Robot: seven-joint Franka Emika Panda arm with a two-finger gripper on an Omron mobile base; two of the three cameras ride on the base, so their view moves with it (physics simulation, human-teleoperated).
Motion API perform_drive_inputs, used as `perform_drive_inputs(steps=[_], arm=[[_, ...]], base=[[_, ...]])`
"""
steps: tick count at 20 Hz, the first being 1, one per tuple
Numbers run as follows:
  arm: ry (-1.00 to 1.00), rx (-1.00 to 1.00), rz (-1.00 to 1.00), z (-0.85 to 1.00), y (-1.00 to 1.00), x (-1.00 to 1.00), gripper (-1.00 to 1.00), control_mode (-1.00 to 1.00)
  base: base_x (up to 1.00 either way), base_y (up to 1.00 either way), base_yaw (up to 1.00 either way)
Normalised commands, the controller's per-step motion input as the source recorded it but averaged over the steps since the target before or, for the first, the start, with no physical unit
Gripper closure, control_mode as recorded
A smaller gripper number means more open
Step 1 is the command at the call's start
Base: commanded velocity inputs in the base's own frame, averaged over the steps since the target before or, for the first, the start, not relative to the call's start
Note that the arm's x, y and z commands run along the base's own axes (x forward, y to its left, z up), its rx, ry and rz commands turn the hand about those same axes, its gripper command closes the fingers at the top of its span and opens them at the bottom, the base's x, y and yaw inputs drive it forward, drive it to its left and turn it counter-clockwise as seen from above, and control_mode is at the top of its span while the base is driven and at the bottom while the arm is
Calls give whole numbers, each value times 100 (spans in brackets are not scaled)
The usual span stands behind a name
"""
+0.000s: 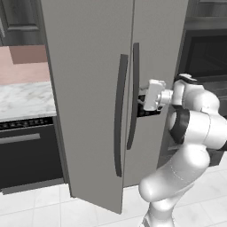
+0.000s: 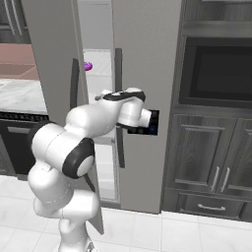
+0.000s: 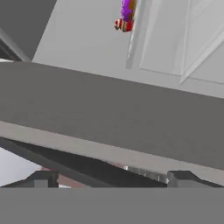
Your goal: Take the cupcake and donut from the fridge and place them on the empty tray on the dining counter.
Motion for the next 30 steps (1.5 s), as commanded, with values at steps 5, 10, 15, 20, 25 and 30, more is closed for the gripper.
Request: perform_drive_inputs(steps=[5,10,15,20,25,30], arm=[[6,0,0,-12,25,33,-100,-100],[4,0,0,-19,27,27,-100,-100],[3,0,6,-4,25,6,-100,-100],[4,1,13,0,33,1,-100,-100],[3,0,12,0,30,0,-100,-100],[8,6,12,0,39,-23,-100,-100]], base=[[0,0,0],[0,0,0],[0,0,0],[0,0,0],[0,0,0],[0,0,0]])
